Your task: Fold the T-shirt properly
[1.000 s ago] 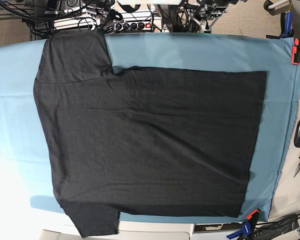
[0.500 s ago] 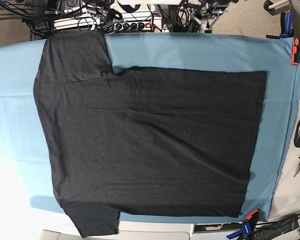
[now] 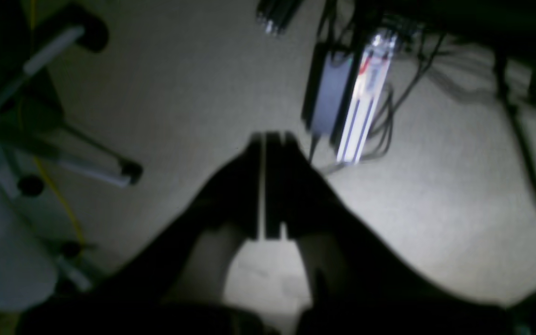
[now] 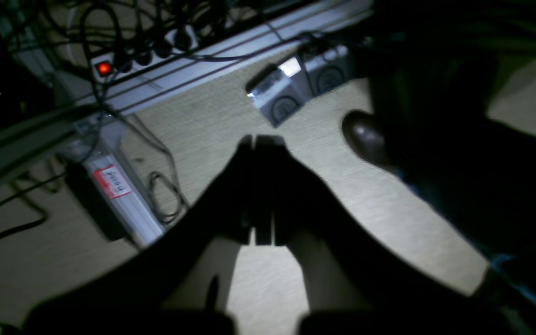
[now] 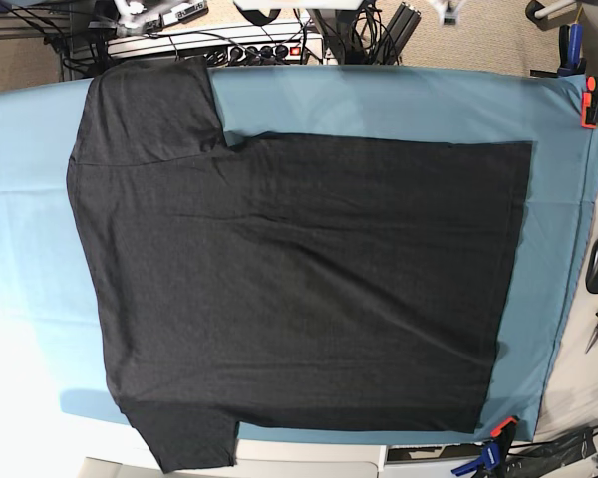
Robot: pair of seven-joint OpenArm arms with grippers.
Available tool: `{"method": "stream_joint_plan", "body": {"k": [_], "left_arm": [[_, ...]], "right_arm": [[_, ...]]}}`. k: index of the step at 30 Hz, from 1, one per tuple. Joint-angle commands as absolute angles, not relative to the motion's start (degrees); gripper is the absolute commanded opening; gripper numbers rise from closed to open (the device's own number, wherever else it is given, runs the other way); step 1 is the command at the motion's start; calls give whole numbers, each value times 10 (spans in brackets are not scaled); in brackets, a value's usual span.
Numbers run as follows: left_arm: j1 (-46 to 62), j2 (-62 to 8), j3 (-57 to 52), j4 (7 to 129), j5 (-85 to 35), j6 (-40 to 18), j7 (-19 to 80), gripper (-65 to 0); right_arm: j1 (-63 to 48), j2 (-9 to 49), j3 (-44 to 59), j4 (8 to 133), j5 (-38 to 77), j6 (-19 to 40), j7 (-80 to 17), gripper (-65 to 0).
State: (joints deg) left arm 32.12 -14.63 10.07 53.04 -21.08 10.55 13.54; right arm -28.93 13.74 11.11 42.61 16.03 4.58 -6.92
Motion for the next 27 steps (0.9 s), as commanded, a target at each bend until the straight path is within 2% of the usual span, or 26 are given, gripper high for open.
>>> {"method": "stream_joint_plan", "body": {"k": [1, 3, 7, 11, 13, 17, 20, 24, 27], "left_arm": [[355, -160, 92, 573, -210, 106, 147, -650], [416, -178, 67, 663, -210, 105, 161, -650], [535, -211, 11, 834, -222, 85, 161, -650], [626, -247, -56, 979, -272, 0, 193, -650], [653, -257, -97, 1035, -307, -61, 229, -650], [675, -259, -194, 1114, -431, -187, 324, -650], [676, -259, -267, 1152, -526, -256, 385, -650], [676, -259, -355, 1177, -573, -331, 370, -650], [669, -259, -397, 1190, -573, -346, 347, -650]], "right_arm": [[-320, 154, 113, 458, 175, 58, -72, -650], [-373, 171, 114, 524, 187, 83, -75, -650], [-480, 198, 114, 661, 203, 92, -70, -650], [-567, 202, 148, 796, 256, 97, -73, -650], [-597, 198, 186, 857, 291, 127, -91, -650], [-633, 195, 286, 961, 399, 220, -181, -650], [-639, 195, 384, 1025, 508, 293, -266, -650], [-637, 197, 510, 1077, 691, 352, -363, -650], [-628, 197, 572, 1093, 813, 389, -448, -650]]}}
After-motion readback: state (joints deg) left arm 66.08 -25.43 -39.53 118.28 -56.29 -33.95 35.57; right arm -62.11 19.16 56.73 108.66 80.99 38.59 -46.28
